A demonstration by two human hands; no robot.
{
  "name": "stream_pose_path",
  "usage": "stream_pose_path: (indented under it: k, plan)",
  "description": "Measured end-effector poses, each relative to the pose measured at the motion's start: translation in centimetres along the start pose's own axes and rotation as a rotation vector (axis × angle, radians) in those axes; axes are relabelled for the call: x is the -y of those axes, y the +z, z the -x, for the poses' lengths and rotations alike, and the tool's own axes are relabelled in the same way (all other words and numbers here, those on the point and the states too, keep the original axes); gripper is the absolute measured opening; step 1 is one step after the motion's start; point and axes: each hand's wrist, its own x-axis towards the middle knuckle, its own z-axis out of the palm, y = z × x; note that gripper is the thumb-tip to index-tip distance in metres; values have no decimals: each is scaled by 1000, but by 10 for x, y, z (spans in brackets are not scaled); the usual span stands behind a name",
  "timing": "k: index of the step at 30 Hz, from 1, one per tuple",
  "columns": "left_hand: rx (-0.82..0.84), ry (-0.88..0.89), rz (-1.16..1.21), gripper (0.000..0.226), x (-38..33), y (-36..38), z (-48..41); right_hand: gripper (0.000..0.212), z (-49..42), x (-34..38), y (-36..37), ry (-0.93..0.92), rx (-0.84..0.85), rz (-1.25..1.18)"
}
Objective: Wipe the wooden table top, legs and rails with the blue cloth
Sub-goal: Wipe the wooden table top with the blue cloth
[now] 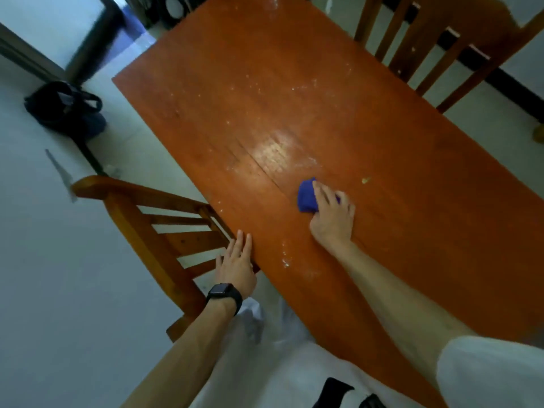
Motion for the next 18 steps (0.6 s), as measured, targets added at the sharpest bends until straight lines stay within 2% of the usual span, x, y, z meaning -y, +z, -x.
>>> stream_pose_path:
  k: [2, 4, 6, 8, 10, 13, 14, 18]
  plan:
    - [32, 13, -23, 79, 2, -1, 0, 67, 48, 2, 18, -215, 112, 22]
    - [45, 37, -53, 81, 3, -3, -2, 61, 91, 5, 22, -353, 335, 3]
    - [45, 48, -92, 83, 4, -2, -2, 58, 104, 11, 12, -387, 563, -13]
    - [57, 56, -105, 82, 5, -2, -1, 60, 87, 23, -3, -324, 712, -56]
    - [88, 60, -87, 79, 5, -5, 1, 63, 60, 35, -18, -234, 671, -142]
    - [115, 70, -89, 79, 7, -9, 2, 66, 22, 55, -32, -223, 372, -156]
    - [114, 75, -97, 80, 9, -10, 3, 66, 16, 62, -31, -223, 319, -126]
    - [114, 91, -113, 78, 11, -12, 6, 66, 34, 66, -1, -219, 336, 62]
